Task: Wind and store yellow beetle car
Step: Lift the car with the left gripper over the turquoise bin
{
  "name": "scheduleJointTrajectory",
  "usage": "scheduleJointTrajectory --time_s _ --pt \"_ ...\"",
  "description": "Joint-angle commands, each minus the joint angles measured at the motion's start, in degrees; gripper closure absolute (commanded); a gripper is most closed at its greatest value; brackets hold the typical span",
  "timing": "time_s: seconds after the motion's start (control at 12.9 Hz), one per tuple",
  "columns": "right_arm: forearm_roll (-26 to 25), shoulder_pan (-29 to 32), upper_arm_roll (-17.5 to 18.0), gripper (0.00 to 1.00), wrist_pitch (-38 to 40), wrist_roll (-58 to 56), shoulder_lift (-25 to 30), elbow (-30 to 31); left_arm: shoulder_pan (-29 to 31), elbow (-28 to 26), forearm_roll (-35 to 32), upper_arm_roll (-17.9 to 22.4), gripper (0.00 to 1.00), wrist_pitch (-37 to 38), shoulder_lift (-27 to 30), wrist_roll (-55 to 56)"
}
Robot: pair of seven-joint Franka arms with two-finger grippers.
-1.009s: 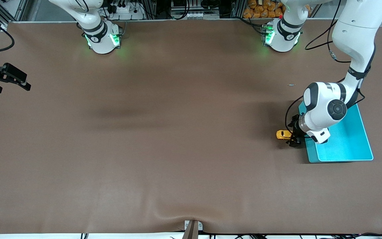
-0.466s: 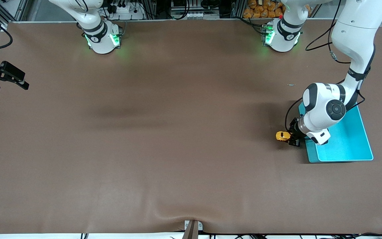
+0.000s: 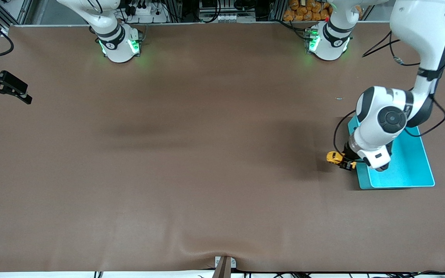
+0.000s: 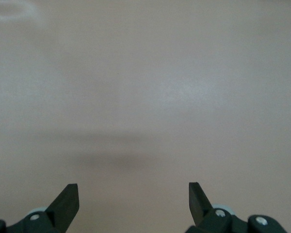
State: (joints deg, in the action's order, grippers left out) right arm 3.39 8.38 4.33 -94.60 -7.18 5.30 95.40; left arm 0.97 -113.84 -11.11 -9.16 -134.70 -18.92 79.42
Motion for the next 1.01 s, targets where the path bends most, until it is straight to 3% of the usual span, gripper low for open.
scheduleJointTrajectory --time_s 0.0,0.31,0.7,0.93 --pt "-0.93 -0.72 -0.63 0.0 1.52 0.68 0.85 -0.48 3.41 -0.41 -1.19 -0.07 1.0 3.04 3.71 -9.51" --pt "-1.02 -6.35 -6.61 0.0 1.53 0.41 0.68 -1.0 10.97 -0.42 -0.67 -0.07 1.0 4.54 5.39 -30.77" --pt "-2.16 -7.85 -7.58 0.0 1.44 0.59 0.41 -1.18 16.17 -2.35 -0.58 0.11 1.0 4.97 6.09 -57.32" --pt "-2.07 -7.67 -7.49 0.0 1.35 0.68 0.24 -1.36 17.31 -4.19 -1.1 0.11 1.0 4.98 5.83 -63.94"
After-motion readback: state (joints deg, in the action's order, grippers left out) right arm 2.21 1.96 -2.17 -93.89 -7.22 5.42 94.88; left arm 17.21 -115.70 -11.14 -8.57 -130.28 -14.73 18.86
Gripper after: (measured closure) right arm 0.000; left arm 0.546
